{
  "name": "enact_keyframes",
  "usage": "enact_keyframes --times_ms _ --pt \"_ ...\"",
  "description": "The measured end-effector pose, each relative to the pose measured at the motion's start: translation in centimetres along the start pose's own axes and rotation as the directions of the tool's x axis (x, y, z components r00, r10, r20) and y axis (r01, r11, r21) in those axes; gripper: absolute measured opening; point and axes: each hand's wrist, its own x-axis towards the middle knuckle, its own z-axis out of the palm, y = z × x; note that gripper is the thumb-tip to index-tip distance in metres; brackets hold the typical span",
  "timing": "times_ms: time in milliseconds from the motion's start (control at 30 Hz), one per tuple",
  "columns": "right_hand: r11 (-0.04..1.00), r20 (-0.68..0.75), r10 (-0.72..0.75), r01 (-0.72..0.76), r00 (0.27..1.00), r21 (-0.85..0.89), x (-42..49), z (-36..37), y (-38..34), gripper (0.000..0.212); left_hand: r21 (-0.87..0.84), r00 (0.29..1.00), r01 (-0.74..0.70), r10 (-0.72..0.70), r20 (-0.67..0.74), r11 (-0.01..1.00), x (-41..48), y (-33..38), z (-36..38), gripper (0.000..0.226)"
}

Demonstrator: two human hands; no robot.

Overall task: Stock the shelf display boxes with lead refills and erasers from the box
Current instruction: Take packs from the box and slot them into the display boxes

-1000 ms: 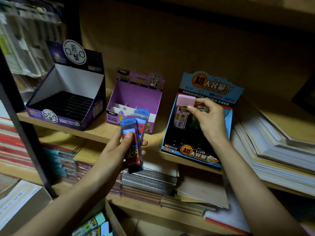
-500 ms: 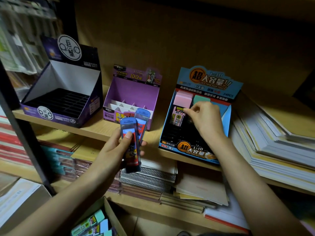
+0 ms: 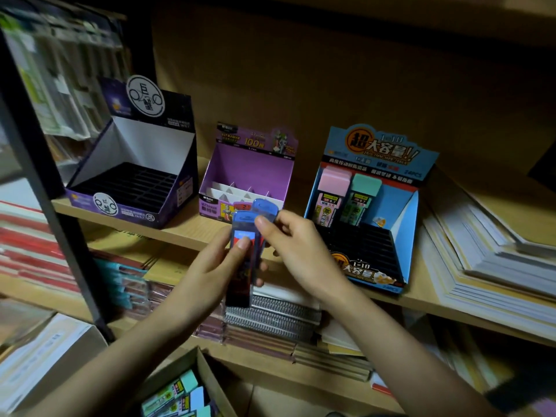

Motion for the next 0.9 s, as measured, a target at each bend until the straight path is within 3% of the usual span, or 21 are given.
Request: enact_keyframes --times_ms 67,133,300,467,600,733,900 --pt "0.998 0.033 -0.016 0.018 0.999 -0.067 0.1 0.6 -0.4 0.023 0.022 0.999 0.033 -0.034 0.021 0.999 -0.2 0.2 -0.9 0.033" --pt "0.998 0.043 -0.01 0.013 0.999 -0.064 0.4 1.3 -0.7 0.015 0.085 0.999 0.046 -0.048 0.018 0.995 -0.3 0.4 -1.9 0.037" --pt "0.997 0.114 0.058 -0.064 0.992 0.053 1.2 2.1 -2.2 0.015 0.239 0.998 -0.016 0.032 -0.063 0.971 -0.7 0.8 -3.1 0.034" --pt "0.98 0.076 0.043 -0.056 0.996 0.19 2.0 2.8 -3.3 0.031 0.08 0.995 -0.049 0.056 -0.086 0.996 -0.3 1.3 -3.4 0.026" --pt "0.941 0.097 0.077 -0.104 0.992 0.321 2.2 2.7 -3.9 0.029 0.067 0.995 -0.075 0.079 -0.065 0.995 -0.5 1.6 -3.9 0.03" --pt "0.972 0.045 0.059 -0.068 0.997 0.225 2.4 2.9 -4.2 0.025 0.156 0.985 -0.147 0.158 -0.065 0.977 -0.5 1.7 -4.7 0.03" --pt "0.99 0.006 -0.016 0.015 1.0 0.143 2.9 4.0 -4.2 0.023 0.191 0.989 -0.137 0.143 -0.022 0.972 -0.3 1.1 -5.4 0.026"
